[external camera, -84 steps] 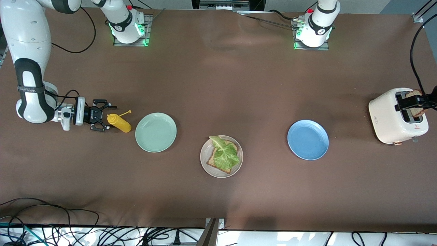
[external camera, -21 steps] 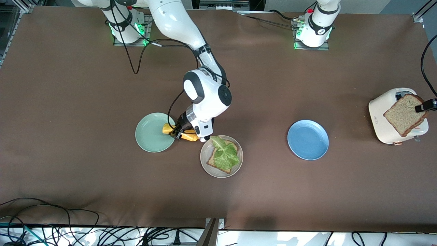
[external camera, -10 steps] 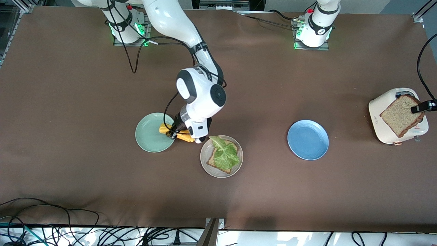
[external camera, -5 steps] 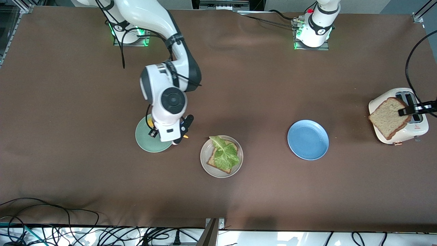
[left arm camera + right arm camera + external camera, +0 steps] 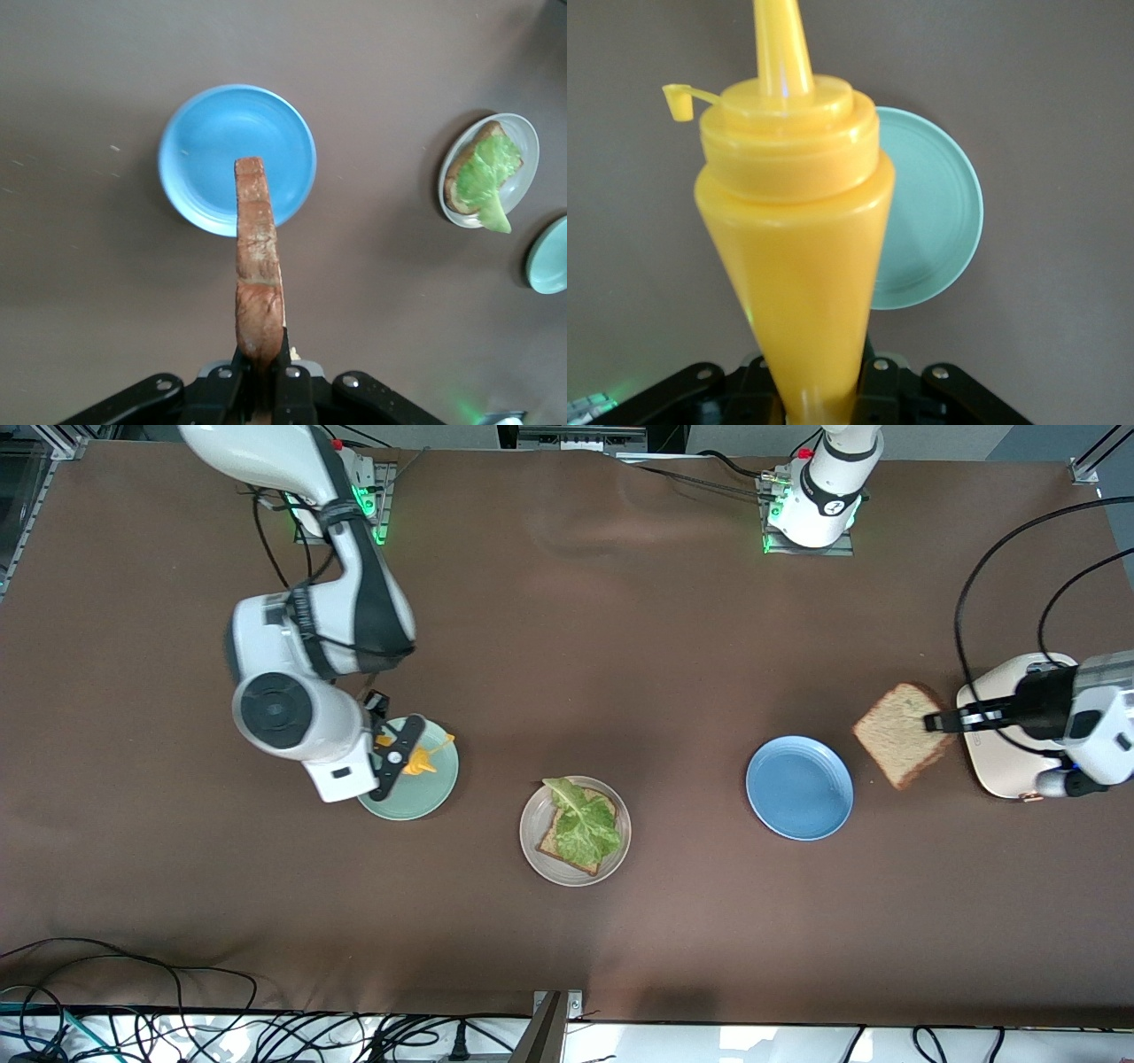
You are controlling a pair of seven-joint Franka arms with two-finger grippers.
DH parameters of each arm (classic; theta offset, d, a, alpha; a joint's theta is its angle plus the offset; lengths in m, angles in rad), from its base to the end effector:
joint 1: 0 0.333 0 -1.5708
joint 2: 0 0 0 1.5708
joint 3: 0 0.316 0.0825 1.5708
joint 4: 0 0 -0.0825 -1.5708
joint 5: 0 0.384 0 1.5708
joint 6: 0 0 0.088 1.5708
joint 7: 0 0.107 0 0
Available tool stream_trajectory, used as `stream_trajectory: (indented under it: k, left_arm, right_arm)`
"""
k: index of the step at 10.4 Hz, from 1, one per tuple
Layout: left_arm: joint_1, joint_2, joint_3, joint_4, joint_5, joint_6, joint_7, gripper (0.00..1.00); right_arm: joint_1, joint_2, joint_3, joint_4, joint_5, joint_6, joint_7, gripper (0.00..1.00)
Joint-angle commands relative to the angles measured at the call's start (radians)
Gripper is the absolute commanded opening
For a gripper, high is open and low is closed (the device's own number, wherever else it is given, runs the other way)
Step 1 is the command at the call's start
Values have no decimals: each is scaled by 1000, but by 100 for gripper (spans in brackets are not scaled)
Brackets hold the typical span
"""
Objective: Make sandwich on beige plate with both arms
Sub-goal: 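Pull the bread up with the left gripper while the right gripper withdraws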
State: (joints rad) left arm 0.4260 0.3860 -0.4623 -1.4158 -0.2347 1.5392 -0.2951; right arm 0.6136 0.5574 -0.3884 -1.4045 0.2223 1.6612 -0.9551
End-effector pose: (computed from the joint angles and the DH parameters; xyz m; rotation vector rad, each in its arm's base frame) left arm 0.6407 -0.0033 0.4898 2.7218 0.3956 -0.3978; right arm 0.6406 0.2167 0.3791 -2.5263 -1.6520 0.3617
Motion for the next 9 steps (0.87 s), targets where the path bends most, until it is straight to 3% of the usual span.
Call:
stream_trajectory:
  k: [1, 4, 7, 9]
  left_arm:
    - [-82, 39, 4, 9, -105, 112, -137, 0]
    - [-220, 108, 4, 11, -140, 310, -310, 0]
    - [-350, 192, 4, 11, -189, 592, -458, 0]
    - [-413, 256, 4, 11, -190, 753, -518, 0]
  right_arm:
    - [-144, -91, 91, -93, 55, -23, -182, 0]
    - [-257, -67, 92, -93, 170, -54, -454, 0]
    - [-369, 36, 88, -85, 386, -87, -851, 0]
    - [-417, 87, 82, -85, 439, -103, -1020, 0]
